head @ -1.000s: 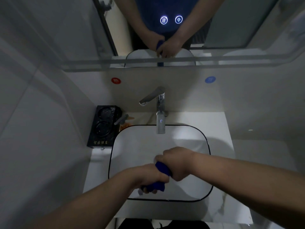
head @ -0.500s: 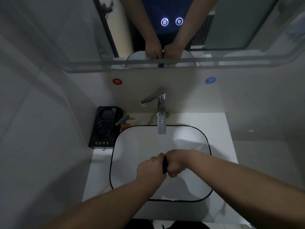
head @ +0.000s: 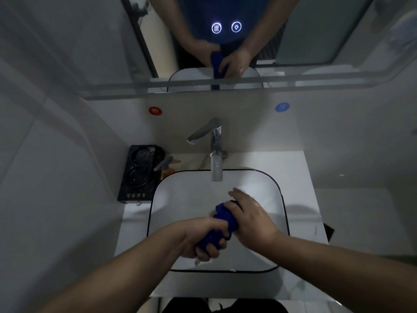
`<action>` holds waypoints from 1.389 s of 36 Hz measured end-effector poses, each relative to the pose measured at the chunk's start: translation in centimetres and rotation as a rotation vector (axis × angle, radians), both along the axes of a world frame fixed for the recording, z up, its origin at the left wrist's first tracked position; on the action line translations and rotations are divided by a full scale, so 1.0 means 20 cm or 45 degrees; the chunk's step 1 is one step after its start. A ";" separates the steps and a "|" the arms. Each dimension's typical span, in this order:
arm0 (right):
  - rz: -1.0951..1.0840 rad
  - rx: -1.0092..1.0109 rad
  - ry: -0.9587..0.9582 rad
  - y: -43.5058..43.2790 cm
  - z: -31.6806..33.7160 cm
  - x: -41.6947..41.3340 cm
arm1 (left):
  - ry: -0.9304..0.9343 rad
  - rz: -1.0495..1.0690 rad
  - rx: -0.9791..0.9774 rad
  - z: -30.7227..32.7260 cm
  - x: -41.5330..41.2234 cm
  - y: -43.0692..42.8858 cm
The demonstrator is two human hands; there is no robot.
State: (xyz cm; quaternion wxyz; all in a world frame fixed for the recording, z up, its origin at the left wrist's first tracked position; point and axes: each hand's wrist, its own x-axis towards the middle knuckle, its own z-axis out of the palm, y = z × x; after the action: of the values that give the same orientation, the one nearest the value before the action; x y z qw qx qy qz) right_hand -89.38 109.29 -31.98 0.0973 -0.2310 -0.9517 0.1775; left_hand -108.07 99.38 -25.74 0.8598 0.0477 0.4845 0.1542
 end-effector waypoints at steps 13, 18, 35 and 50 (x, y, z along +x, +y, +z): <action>0.463 -0.124 -0.855 0.18 0.28 -0.06 | 0.775 -0.639 0.477 -0.08 0.17 0.06; 0.319 -0.134 -0.936 0.20 0.25 -0.11 | 1.190 -0.524 0.621 -0.20 0.24 0.09; -0.011 -1.316 -0.789 0.23 0.14 -0.10 | 1.045 -0.080 0.733 -0.13 0.16 -0.11; -0.526 -2.629 0.721 0.04 0.20 -0.24 | -0.371 1.048 0.049 0.05 0.17 -0.13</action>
State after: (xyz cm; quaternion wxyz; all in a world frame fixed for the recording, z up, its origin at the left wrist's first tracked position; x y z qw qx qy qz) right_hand -94.24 110.17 -27.99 0.0999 -0.3075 -0.2298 0.9179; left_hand -104.74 96.68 -24.73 0.7850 -0.1557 0.3339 0.4981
